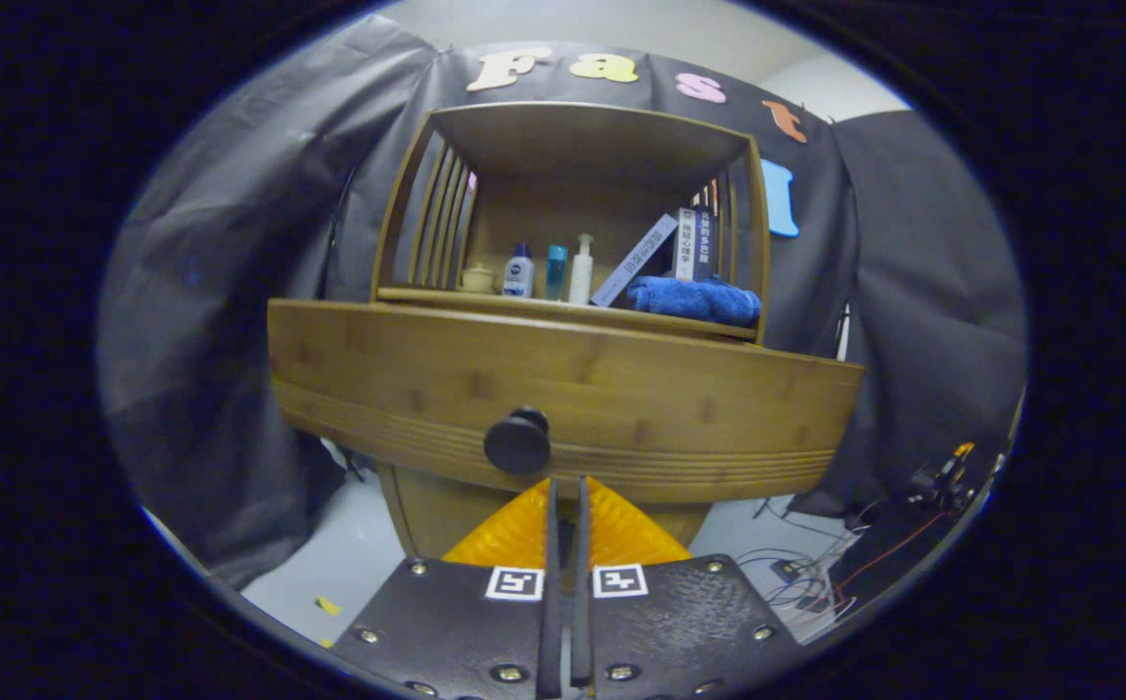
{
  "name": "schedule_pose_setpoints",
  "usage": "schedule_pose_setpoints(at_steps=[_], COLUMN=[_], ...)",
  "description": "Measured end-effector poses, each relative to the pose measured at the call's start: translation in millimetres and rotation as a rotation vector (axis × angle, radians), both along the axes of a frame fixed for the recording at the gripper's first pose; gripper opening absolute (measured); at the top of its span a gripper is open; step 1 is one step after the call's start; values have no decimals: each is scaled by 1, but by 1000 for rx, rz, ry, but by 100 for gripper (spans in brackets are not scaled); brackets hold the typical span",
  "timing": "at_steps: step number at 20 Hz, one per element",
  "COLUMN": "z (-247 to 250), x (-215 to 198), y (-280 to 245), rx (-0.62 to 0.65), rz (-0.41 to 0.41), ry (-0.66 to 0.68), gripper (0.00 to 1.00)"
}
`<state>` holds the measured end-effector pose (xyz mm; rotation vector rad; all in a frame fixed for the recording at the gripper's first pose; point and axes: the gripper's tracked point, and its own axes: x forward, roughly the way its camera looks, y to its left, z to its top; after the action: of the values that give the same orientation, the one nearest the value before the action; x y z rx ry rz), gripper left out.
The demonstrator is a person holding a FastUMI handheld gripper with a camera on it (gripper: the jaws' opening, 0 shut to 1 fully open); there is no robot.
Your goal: Pull open the drawer, take out the items inside it, and place them on the countertop above the cabinet.
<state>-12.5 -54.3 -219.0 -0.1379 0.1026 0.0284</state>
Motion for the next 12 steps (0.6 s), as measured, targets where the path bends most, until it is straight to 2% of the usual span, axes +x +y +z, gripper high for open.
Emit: schedule_pose_setpoints(at_steps=[1,3,8,12], z=[11,31,57,83], x=[1,7,25,53], y=[1,-2,15,27], rx=[12,22,83,141], rz=[6,-15,12,40], ry=[-18,-29,83,173], gripper=[8,29,100,100])
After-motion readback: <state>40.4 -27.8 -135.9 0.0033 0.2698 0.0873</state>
